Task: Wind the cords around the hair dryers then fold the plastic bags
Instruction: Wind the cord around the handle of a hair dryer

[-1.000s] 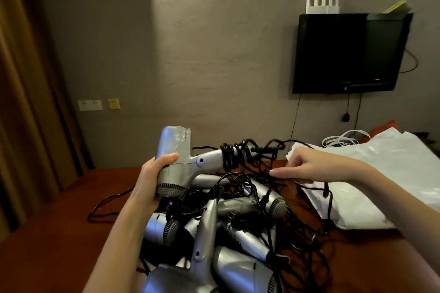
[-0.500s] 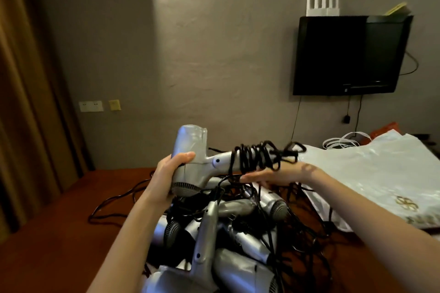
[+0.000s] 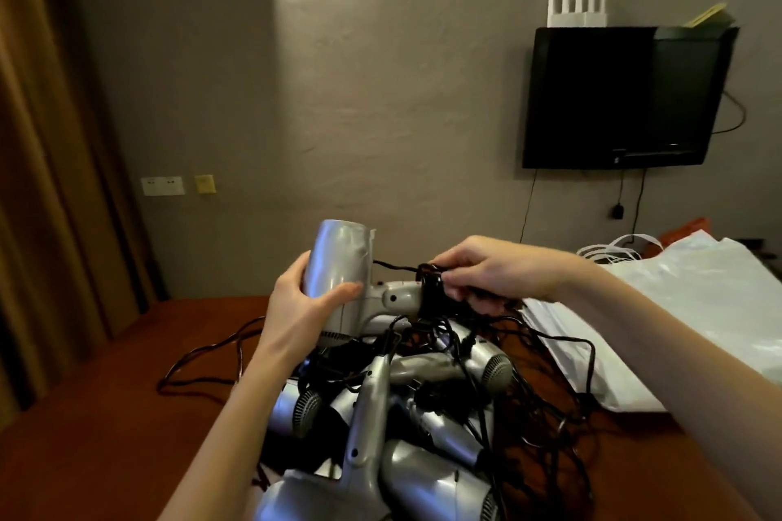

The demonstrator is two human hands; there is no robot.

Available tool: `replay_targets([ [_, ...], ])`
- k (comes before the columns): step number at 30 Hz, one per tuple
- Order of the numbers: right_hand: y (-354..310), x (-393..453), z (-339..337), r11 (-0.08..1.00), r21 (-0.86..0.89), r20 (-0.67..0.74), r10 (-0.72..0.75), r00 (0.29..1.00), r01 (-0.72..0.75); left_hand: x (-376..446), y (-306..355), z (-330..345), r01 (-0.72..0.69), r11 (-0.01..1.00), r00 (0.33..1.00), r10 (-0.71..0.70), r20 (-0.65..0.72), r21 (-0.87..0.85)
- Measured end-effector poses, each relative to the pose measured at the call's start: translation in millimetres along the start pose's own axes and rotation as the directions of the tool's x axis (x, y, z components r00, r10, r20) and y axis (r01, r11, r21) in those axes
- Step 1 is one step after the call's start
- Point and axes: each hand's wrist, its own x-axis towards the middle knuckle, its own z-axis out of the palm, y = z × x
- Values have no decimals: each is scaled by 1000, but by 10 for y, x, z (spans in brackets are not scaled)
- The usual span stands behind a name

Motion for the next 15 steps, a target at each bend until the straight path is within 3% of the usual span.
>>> replay_targets([
  [3, 33, -38, 258, 995, 79, -117, -45, 992, 54, -5, 21, -13, -29, 1000, 998, 29, -58, -1],
  [7, 164, -124, 397, 957, 282, -272, 15, 962, 64, -30, 2, -43, -26, 999, 994, 23, -106, -26],
  [15, 294, -183, 387, 872, 433, -207, -151, 967, 229, -7, 38, 94, -55, 998, 989, 50, -142, -30],
])
